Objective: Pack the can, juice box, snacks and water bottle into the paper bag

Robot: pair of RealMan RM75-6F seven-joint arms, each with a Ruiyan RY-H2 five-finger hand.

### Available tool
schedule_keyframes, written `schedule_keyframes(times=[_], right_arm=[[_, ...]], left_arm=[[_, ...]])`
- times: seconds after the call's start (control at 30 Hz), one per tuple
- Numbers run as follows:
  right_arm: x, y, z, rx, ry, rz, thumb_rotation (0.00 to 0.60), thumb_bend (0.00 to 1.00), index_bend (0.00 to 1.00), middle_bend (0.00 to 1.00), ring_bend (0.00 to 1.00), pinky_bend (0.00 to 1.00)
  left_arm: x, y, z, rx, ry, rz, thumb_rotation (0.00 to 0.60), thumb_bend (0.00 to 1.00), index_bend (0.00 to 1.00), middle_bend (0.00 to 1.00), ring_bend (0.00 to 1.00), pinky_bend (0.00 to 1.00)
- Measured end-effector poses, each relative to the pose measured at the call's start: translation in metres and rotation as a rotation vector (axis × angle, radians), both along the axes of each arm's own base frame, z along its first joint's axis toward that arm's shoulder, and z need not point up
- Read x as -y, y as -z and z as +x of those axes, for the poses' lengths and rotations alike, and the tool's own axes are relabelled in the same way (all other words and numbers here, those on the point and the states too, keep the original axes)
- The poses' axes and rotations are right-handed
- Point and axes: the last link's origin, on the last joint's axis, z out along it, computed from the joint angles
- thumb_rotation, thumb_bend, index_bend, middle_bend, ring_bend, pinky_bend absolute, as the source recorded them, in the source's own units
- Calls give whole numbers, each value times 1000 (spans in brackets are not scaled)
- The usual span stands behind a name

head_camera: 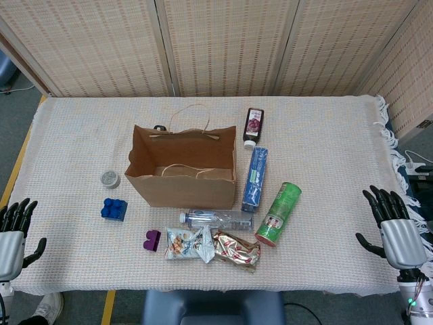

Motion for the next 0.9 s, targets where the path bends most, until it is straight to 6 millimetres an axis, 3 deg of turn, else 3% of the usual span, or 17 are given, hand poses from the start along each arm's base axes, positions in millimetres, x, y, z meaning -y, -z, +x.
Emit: schedule_keyframes(times=[0.67,0.9], right_arm=[[-1,0,1,18,-33,49,600,90,0,0,0,1],[10,-5,3,-6,-69,189,600,66,0,0,0,1]], left_arm=[[-1,0,0,-1,0,-2,600,358,33,0,0,0],[-2,0,1,0,6,-8,600,358,34,0,0,0]])
